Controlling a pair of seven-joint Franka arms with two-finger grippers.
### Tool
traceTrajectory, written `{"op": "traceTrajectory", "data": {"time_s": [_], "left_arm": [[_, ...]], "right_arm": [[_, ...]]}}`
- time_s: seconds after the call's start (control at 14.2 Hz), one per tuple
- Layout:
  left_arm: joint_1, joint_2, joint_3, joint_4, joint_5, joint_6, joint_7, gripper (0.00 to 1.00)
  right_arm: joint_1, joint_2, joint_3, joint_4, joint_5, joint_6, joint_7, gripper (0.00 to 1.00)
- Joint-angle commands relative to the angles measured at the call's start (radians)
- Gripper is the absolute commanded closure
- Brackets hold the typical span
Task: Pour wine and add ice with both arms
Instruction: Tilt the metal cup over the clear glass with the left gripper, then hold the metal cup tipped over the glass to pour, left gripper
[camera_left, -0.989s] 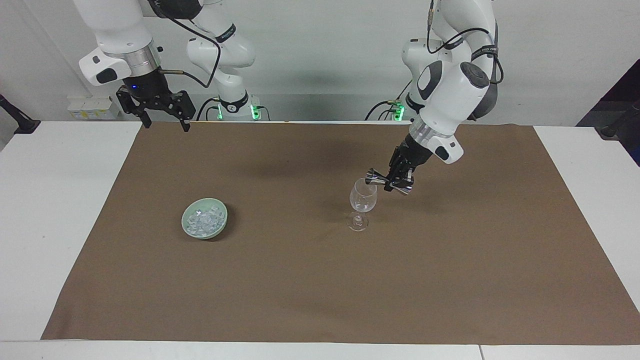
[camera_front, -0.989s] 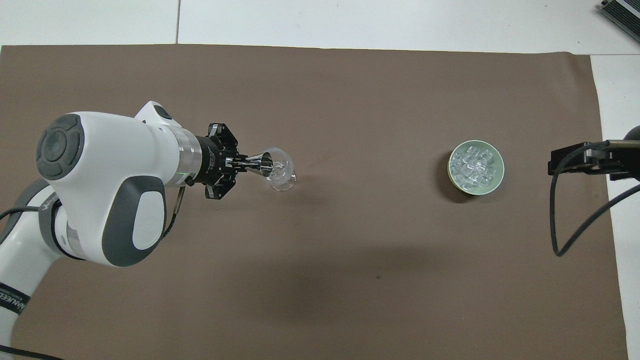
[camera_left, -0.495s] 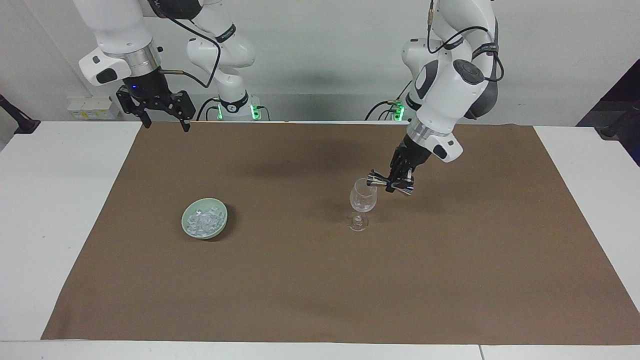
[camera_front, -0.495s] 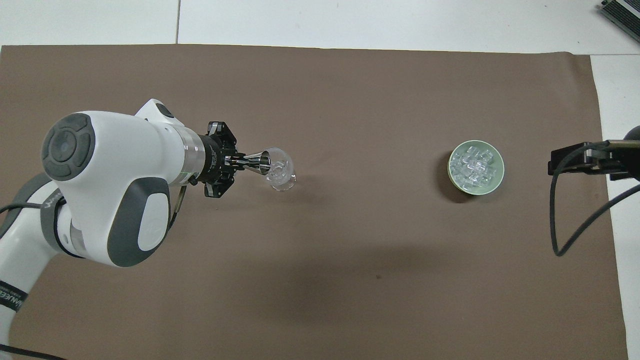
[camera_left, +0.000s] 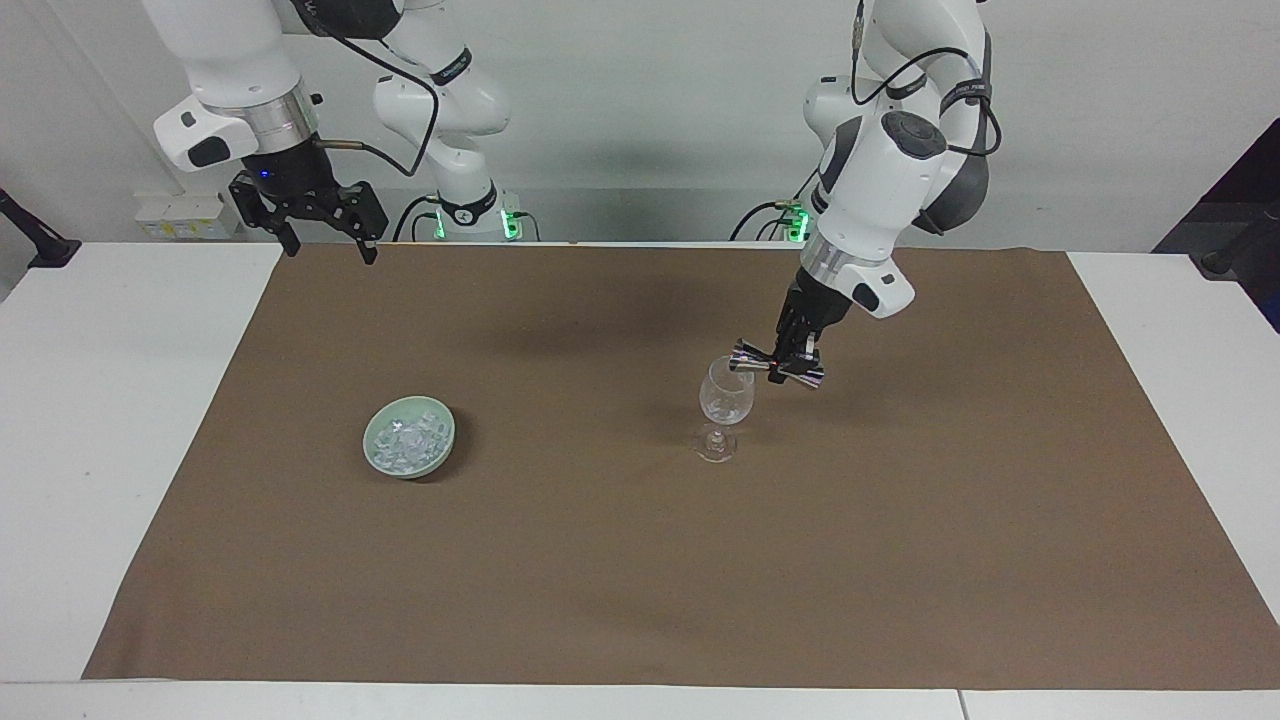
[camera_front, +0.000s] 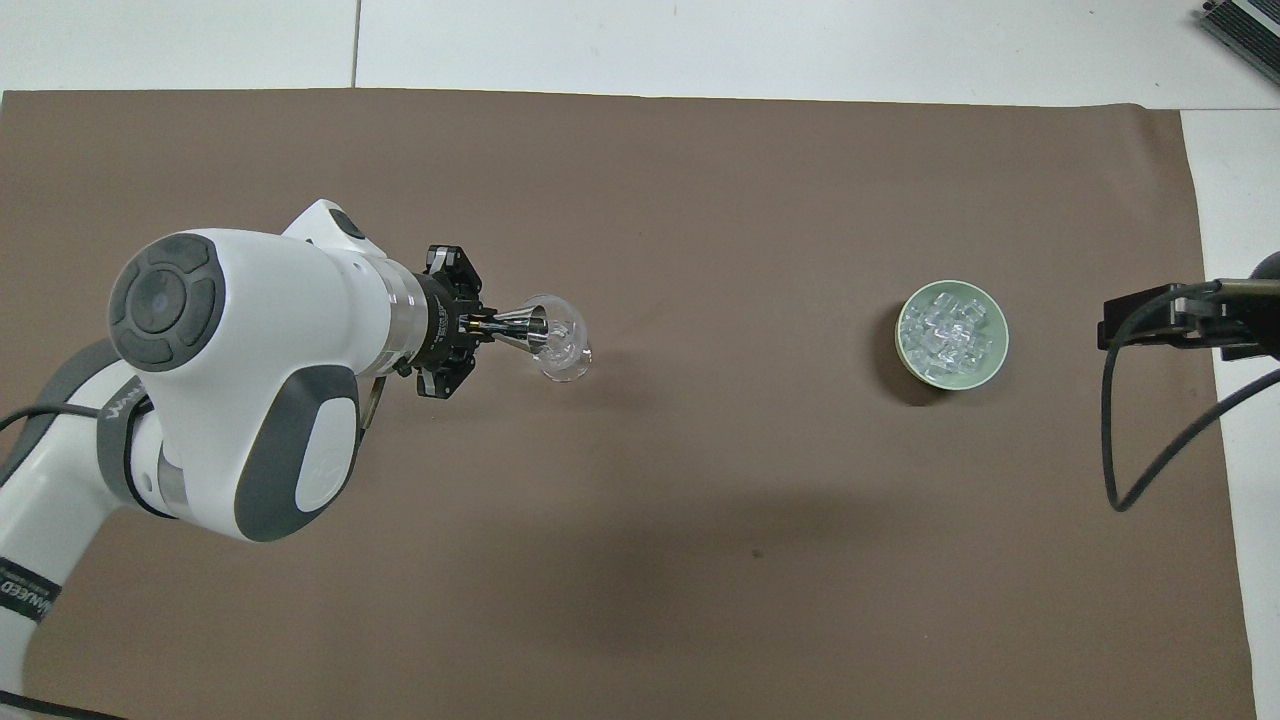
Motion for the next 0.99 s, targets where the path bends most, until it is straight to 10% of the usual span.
{"op": "traceTrajectory", "data": {"time_s": [0.0,0.92], "left_arm": [[-0.037,0.009,0.015,0.02,0.058,0.008,-0.051,1.0],[-0.06,0.025,0.012,0.056,0.238,0.009,-0.165,1.0]], "right_arm": [[-0.017,0.001,0.006,-0.001,0.018,0.002,-0.01,0.0],[-0.003,-0.002,0.008,-0.006,0.02,0.005,0.004,0.0]]}}
